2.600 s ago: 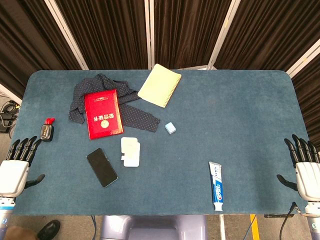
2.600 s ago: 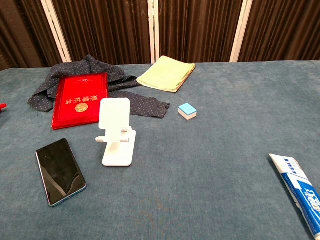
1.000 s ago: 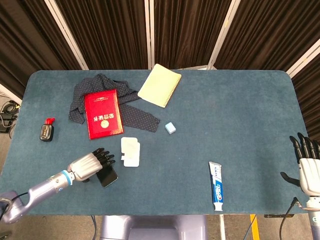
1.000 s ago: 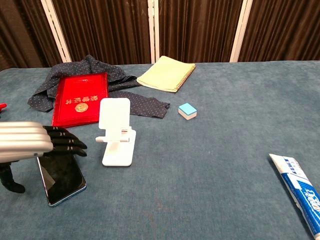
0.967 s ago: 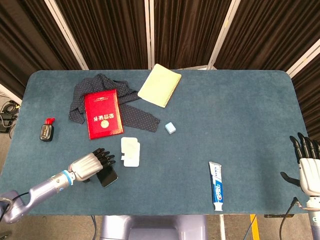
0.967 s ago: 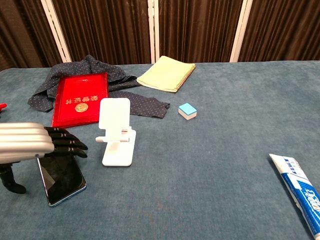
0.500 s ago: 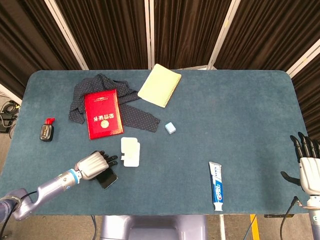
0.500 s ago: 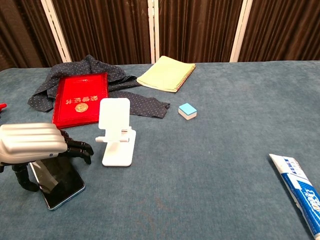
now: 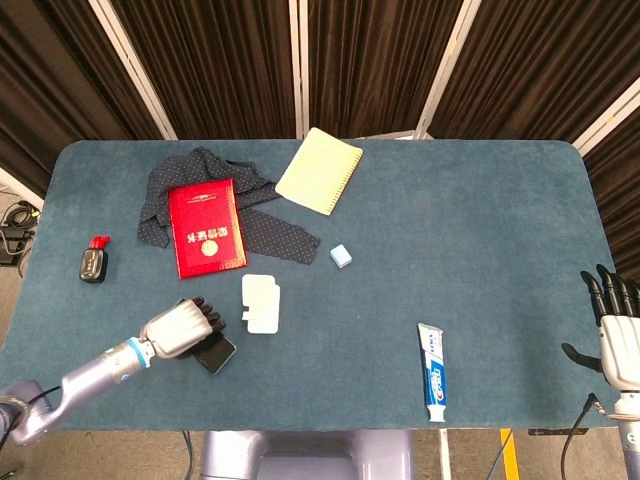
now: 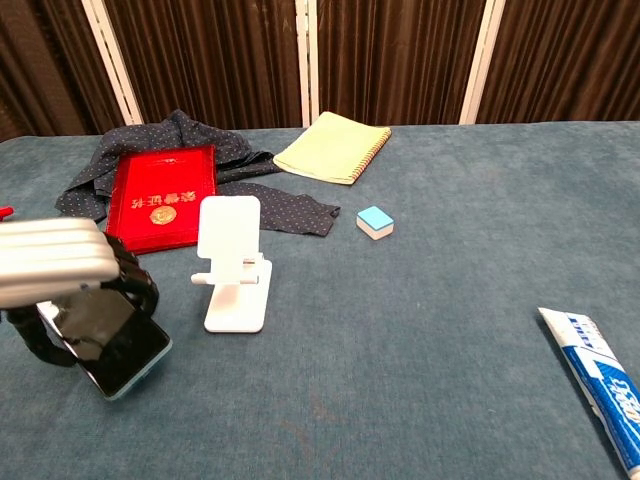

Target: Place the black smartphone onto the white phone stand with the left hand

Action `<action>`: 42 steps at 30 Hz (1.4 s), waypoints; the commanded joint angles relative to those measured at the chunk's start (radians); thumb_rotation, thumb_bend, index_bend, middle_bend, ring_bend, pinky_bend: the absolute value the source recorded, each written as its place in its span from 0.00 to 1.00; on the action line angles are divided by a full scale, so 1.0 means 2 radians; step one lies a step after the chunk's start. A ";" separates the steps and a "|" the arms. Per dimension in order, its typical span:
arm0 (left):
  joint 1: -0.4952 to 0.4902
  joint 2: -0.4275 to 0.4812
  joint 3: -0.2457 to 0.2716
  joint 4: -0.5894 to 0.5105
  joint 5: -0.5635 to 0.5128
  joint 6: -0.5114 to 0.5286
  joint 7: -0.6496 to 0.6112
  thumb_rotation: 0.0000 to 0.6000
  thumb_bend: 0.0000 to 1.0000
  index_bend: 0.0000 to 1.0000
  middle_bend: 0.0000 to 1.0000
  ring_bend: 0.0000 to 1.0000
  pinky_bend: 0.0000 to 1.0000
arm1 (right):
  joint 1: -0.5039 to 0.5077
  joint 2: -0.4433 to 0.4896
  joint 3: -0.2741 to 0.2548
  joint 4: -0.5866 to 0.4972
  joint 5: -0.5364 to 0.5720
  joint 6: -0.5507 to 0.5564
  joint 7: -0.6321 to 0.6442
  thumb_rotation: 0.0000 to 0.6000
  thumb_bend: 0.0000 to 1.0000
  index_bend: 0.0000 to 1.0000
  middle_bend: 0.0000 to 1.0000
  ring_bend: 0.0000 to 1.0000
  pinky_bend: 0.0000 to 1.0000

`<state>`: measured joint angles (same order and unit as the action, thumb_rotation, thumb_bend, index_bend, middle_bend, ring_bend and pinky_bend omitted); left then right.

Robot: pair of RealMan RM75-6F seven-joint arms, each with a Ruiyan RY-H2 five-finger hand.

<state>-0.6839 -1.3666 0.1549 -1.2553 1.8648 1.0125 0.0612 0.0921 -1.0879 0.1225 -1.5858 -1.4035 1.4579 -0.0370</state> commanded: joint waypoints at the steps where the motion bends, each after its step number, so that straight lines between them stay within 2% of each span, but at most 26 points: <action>1: 0.001 0.013 0.000 0.001 0.010 0.025 -0.002 1.00 0.00 0.54 0.40 0.42 0.39 | 0.000 0.000 0.000 -0.001 0.000 0.000 0.000 1.00 0.00 0.00 0.00 0.00 0.00; 5: -0.007 0.016 -0.005 0.034 0.059 0.094 0.009 1.00 0.00 0.55 0.40 0.42 0.39 | 0.000 0.000 -0.001 -0.002 -0.001 0.001 0.000 1.00 0.00 0.00 0.00 0.00 0.00; 8: -0.023 0.007 -0.016 0.091 0.104 0.156 0.023 1.00 0.00 0.56 0.40 0.42 0.39 | -0.001 0.000 -0.001 -0.002 -0.002 0.002 -0.002 1.00 0.00 0.00 0.00 0.00 0.00; 10: -0.037 -0.001 -0.025 0.128 0.125 0.184 0.033 1.00 0.00 0.56 0.40 0.42 0.39 | 0.000 0.000 -0.001 -0.003 -0.002 0.001 -0.003 1.00 0.00 0.00 0.00 0.00 0.00; 13: -0.060 -0.012 -0.037 0.163 0.140 0.201 0.043 1.00 0.00 0.56 0.40 0.42 0.39 | 0.000 0.000 -0.001 -0.003 -0.001 0.000 -0.005 1.00 0.00 0.00 0.00 0.00 0.00; 23: -0.125 -0.025 -0.054 0.183 0.156 0.165 0.087 1.00 0.00 0.54 0.40 0.42 0.38 | 0.000 0.001 0.001 0.000 0.005 -0.001 0.004 1.00 0.00 0.00 0.00 0.00 0.00; 31: -0.171 -0.025 -0.037 0.177 0.181 0.117 0.116 1.00 0.00 0.53 0.39 0.41 0.37 | -0.001 0.004 0.003 0.004 0.007 -0.002 0.017 1.00 0.00 0.00 0.00 0.00 0.00; 42: -0.199 -0.024 -0.020 0.146 0.186 0.077 0.136 1.00 0.00 0.53 0.38 0.40 0.36 | -0.002 0.007 0.004 0.006 0.008 -0.002 0.029 1.00 0.00 0.00 0.00 0.00 0.00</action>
<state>-1.0782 -1.4137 0.1131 -0.9570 2.2398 1.1727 0.3274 0.0880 -1.0736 0.1314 -1.5742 -1.3871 1.4529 0.0217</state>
